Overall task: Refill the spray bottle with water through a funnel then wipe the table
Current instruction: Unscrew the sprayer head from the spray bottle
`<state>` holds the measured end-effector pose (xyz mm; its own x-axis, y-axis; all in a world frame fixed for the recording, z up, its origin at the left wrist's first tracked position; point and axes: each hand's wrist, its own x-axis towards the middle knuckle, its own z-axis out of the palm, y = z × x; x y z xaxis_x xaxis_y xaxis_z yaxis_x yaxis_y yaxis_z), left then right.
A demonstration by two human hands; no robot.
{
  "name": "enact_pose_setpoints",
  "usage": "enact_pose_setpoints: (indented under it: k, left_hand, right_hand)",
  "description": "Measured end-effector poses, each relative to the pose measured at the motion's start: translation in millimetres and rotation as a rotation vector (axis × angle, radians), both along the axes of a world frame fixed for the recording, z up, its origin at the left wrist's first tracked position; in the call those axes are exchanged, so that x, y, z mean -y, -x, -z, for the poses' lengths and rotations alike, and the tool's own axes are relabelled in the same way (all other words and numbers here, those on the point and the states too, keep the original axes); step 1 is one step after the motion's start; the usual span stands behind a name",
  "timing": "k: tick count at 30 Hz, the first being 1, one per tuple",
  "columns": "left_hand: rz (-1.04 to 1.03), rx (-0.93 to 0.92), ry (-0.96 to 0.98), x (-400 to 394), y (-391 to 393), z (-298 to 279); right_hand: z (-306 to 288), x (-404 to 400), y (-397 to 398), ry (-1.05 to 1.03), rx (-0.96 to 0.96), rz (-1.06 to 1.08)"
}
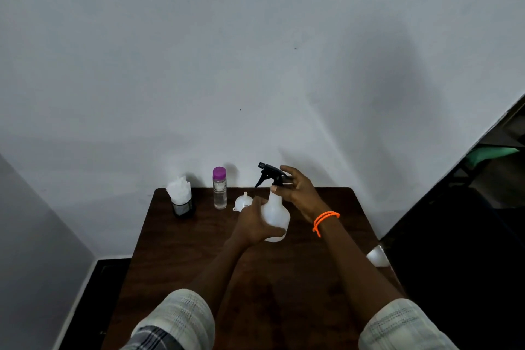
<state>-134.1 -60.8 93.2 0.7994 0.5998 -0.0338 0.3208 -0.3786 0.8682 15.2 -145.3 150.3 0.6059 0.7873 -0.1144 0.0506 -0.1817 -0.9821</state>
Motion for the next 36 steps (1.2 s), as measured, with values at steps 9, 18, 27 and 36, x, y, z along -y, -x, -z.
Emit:
enact_pose_setpoints:
  k: [9, 18, 27, 36]
  left_hand:
    - [0.023, 0.011, 0.02, 2.8, -2.3, 0.2]
    - [0.057, 0.002, 0.017, 0.1, -2.0, 2.6]
    - [0.085, -0.001, 0.024, 0.6, -1.4, 4.5]
    - [0.083, 0.022, 0.009, 2.8, 3.5, 2.9]
  right_hand:
    - [-5.5, 3.5, -9.5, -0.014, -0.035, -0.036]
    - [-9.6, 8.2, -8.2, 0.015, 0.038, -0.069]
    - [-10.9, 9.8, -1.4, 0.027, 0.072, -0.082]
    - [-18.1, 12.5, 1.3, -0.061, -0.033, -0.107]
